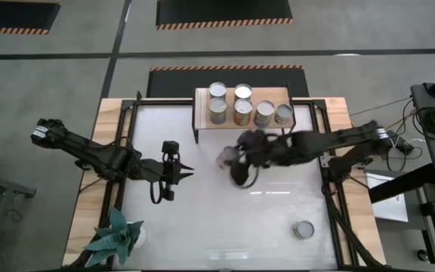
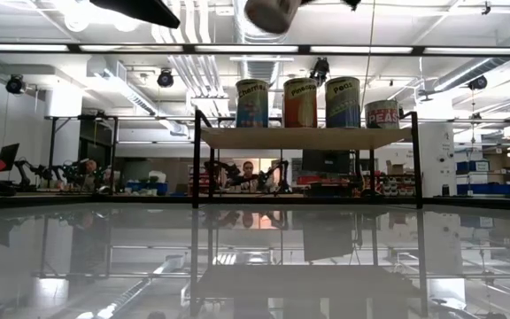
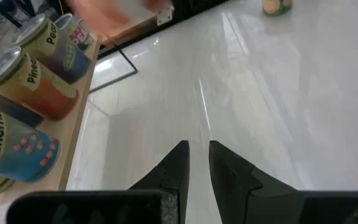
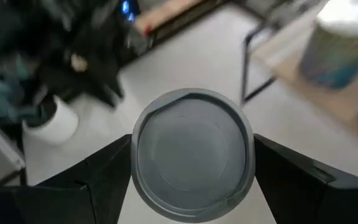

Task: Pick and place cans onto a shelf
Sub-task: Put the canned saucy meatballs on the shelf

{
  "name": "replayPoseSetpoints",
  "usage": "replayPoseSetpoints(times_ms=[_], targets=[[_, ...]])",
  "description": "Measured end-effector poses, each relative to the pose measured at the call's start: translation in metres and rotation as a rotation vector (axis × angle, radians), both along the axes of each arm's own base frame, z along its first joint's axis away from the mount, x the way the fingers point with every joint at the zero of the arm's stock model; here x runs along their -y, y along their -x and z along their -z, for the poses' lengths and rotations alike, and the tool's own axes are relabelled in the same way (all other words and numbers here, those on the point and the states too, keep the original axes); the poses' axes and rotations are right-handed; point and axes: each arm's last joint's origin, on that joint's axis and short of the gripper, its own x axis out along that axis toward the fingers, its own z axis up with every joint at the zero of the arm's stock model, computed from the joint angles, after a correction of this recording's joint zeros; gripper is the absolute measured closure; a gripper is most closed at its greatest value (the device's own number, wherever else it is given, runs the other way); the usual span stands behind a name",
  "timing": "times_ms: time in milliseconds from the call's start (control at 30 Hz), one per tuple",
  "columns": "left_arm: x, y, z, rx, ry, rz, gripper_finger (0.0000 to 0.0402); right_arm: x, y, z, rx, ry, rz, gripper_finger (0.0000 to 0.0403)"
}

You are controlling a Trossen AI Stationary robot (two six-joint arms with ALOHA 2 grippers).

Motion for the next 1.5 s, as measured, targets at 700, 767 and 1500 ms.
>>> replayPoseSetpoints(times_ms=[700,767,1500], targets=[[0.001,-0.001,-0.002,0.022,-0.02,0.017,0.0358,0.205,0.108,-0.061,-0.356,0.168,0.449,0.0113],[0.001,-0.001,-0.002,0.022,-0.022,0.019,0.0358,0.219,0.111,-0.048,-0.392,0.131,0.445,0.0113],[0.001,-0.002,-0.003,0.028,-0.021,0.019,0.0358,0.253,0.111,0.027,-0.503,0.005,0.445,0.0113]])
